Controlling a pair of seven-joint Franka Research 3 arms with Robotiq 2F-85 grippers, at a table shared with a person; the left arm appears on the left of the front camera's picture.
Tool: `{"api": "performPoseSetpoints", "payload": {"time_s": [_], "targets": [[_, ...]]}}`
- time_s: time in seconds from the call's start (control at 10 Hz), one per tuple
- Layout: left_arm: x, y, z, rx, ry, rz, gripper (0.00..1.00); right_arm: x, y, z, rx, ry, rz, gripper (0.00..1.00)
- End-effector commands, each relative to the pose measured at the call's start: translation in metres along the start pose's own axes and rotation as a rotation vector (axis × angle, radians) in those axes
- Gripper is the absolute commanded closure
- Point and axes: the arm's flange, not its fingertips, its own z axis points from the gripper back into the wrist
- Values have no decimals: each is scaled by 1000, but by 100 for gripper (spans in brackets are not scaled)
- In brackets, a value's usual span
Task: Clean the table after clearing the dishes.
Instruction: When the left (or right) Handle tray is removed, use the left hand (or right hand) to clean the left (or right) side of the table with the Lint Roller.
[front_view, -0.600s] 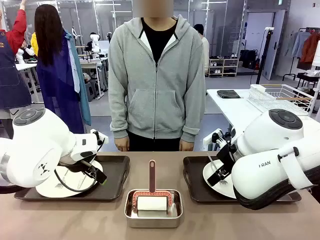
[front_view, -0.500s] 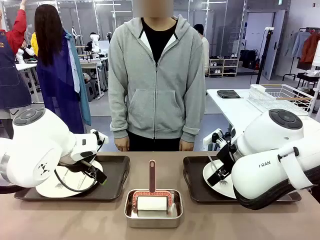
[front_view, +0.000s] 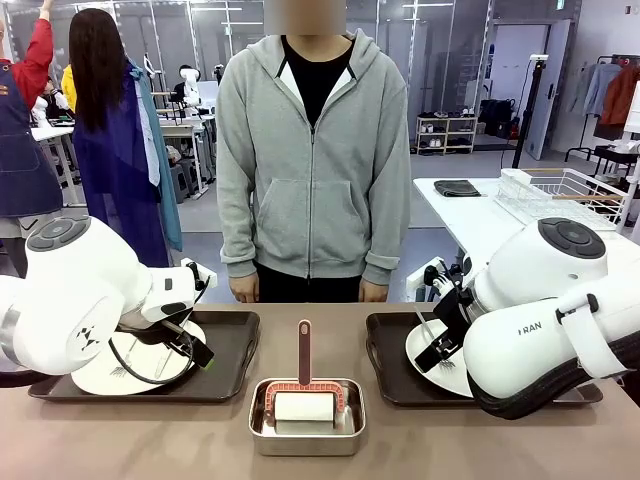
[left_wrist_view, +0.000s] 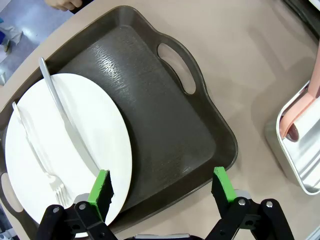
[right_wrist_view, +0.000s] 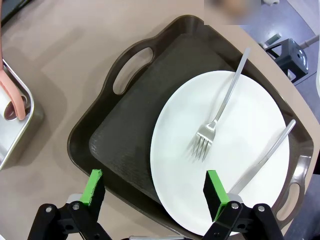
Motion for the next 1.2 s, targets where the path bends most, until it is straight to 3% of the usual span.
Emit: {"api": "performPoseSetpoints", "payload": {"time_s": [0.0,1.0,1.1], "targets": [[0,0,0,0,0,0,0,0,1,0,1,0,0,0],[0,0,0,0,0,0,0,0,0,0,0,0,0,0],[0,0,0,0,0,0,0,13,-8,9,5,31,21,0]]}}
